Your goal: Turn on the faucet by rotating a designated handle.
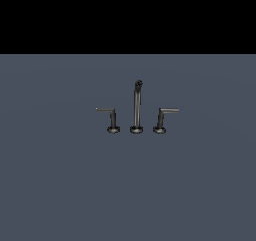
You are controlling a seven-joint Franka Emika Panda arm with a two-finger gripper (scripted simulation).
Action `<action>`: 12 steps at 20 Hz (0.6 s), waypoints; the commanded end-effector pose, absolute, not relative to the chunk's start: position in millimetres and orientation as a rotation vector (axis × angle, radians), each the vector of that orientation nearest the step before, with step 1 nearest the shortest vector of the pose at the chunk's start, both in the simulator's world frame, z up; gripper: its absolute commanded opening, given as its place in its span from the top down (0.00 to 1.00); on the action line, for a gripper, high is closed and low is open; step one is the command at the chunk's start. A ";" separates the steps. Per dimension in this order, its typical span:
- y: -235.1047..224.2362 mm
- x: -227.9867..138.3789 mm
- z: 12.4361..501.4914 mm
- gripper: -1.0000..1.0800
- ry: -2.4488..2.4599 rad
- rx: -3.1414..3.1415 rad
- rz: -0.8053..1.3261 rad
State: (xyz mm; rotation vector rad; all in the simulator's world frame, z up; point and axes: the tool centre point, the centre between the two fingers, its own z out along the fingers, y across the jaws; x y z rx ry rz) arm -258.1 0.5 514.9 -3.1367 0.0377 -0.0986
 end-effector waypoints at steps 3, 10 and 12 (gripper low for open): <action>0.7 -257.4 514.2 1.00 0.042 -3.137 -0.098; 4.3 -244.7 500.3 1.00 0.122 -3.134 -0.096; 6.0 -238.0 493.0 1.00 0.164 -3.132 -0.094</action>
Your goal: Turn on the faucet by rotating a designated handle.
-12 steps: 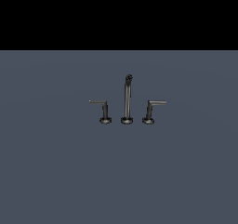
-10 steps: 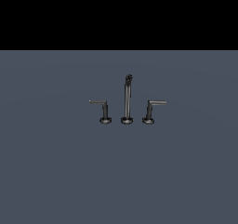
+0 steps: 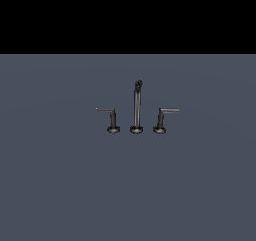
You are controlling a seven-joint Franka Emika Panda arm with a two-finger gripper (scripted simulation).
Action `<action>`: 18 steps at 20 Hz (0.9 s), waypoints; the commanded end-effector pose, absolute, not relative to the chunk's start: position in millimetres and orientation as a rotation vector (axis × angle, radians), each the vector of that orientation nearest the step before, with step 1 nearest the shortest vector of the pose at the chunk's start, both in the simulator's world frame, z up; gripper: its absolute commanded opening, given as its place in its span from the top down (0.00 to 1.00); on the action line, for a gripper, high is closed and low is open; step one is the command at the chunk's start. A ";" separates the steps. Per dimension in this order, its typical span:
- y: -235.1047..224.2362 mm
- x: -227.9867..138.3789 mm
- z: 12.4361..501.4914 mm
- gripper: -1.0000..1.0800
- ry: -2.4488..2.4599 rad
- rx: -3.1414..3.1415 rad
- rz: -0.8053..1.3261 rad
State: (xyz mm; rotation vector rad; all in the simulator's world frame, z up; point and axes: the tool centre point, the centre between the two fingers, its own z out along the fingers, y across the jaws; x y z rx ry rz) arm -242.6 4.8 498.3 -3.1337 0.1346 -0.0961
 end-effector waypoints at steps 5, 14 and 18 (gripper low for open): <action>10.2 -214.9 468.4 1.00 0.305 -3.121 -0.089; 12.1 -156.3 407.1 1.00 0.651 -3.067 -0.076; 8.7 -129.3 378.7 1.00 0.809 -3.029 -0.069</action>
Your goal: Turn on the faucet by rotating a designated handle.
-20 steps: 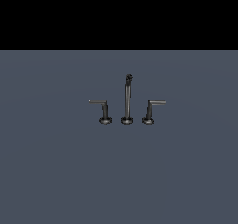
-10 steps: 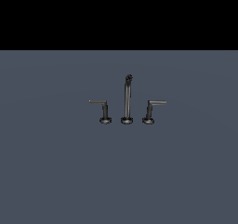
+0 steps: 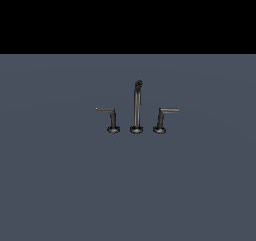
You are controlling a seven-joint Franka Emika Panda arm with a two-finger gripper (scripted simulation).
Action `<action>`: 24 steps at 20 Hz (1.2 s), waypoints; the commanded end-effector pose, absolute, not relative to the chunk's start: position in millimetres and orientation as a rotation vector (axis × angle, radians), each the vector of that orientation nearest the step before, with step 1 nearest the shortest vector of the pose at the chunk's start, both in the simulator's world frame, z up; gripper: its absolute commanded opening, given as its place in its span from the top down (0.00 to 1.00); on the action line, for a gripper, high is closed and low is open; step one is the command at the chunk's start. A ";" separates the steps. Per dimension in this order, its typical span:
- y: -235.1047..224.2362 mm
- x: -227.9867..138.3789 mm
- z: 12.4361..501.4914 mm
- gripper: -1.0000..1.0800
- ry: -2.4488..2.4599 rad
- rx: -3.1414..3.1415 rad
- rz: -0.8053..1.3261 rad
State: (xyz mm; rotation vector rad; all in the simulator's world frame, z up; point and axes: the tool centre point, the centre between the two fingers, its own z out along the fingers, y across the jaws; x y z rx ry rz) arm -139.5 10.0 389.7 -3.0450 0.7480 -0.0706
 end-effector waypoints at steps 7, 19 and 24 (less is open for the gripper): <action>-3.0 -85.8 331.5 1.00 1.064 -2.948 -0.058; -39.3 -19.4 251.9 1.00 1.476 -2.767 -0.039; -60.9 5.4 217.5 1.00 1.647 -2.672 -0.032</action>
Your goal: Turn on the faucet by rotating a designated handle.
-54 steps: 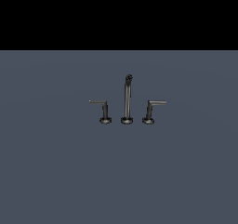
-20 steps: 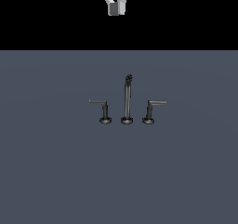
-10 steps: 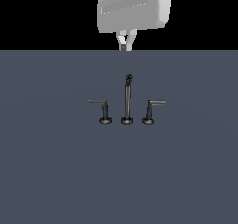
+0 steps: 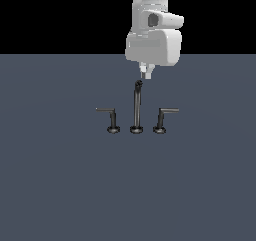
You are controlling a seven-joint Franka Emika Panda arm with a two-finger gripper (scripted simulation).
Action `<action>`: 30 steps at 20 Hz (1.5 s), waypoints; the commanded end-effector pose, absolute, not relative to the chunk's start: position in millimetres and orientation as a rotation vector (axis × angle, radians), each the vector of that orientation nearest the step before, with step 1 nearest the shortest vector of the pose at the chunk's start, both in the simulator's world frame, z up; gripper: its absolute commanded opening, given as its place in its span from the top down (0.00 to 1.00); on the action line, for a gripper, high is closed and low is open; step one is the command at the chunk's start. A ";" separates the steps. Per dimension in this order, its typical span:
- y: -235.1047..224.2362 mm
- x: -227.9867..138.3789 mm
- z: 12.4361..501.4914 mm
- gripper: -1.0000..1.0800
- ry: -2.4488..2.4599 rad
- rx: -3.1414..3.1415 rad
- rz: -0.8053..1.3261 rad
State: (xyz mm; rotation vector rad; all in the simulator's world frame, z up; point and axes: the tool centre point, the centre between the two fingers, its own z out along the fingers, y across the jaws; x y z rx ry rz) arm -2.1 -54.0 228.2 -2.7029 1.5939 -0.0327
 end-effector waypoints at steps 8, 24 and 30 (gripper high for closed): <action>-103.6 39.8 160.7 1.00 1.917 -2.491 -0.019; -159.0 67.1 98.9 1.00 2.193 -2.251 -0.001; -160.2 67.5 98.2 1.00 2.198 -2.245 -0.001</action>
